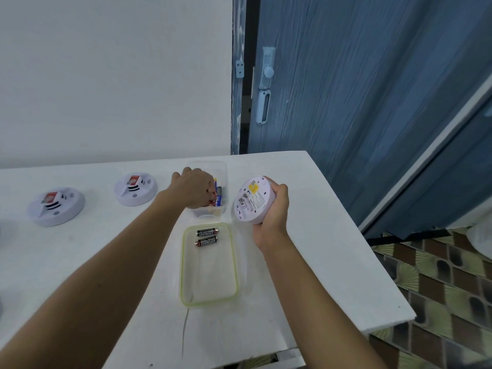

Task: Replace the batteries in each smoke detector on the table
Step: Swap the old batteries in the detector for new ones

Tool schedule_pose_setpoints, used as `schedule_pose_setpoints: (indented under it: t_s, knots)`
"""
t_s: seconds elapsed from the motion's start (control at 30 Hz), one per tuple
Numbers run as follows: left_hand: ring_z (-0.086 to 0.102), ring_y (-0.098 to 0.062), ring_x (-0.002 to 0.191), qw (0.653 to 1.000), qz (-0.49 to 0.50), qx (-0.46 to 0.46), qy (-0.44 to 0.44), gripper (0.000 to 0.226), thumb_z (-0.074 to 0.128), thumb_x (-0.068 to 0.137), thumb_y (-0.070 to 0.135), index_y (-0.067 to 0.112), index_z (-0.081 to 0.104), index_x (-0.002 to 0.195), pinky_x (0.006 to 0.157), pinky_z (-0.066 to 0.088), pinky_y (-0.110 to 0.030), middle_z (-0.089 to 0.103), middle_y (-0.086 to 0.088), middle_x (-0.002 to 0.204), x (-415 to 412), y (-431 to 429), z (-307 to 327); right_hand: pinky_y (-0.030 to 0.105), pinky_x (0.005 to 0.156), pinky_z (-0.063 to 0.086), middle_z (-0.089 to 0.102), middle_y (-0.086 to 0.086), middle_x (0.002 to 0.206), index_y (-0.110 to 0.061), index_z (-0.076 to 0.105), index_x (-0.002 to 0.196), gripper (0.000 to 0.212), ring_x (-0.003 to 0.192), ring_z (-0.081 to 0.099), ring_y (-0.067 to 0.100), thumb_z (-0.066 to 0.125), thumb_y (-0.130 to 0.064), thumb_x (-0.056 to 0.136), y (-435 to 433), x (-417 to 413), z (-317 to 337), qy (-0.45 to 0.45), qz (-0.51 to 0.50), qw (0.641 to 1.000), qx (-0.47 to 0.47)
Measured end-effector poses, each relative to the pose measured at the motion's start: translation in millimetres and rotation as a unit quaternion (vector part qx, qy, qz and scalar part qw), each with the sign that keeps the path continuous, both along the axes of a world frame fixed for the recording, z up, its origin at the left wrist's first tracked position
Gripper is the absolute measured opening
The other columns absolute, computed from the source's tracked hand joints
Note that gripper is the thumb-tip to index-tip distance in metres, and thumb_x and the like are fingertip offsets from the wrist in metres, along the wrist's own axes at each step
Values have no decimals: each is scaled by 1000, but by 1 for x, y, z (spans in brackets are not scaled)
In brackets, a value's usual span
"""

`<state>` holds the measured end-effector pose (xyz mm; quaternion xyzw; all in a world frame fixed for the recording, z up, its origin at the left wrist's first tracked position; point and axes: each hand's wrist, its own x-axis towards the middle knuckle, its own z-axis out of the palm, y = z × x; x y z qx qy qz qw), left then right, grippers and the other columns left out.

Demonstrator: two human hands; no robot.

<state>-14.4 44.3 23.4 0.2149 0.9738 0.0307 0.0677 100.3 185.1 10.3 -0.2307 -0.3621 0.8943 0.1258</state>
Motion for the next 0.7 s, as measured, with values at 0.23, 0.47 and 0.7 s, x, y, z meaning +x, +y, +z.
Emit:
schedule_pose_setpoints:
  t_s: [0.23,0.47,0.7]
  knots:
    - [60,-17,81,908,102,396,-97,9,53,96,27,20,54,102,72,51,-32,67,6,84,20,-2,14,30,71,47,63,4,94,-19,64,105,27,87,59,21,45,-36,94,-5,1,-3,6,15,1000,1]
    - [69,-23,78,778,75,594,-190,11,63,93,16,10,63,103,83,58,-40,72,-15,82,60,-7,25,29,71,49,64,4,92,-19,64,105,28,86,59,21,44,-36,94,-11,4,-3,23,27,999,-18]
    - [72,-21,76,761,103,629,-119,8,65,91,13,9,62,97,73,60,-35,71,-12,87,96,-2,15,34,71,47,60,11,98,-18,60,109,38,87,56,25,48,-42,82,-22,6,-6,51,42,998,-26]
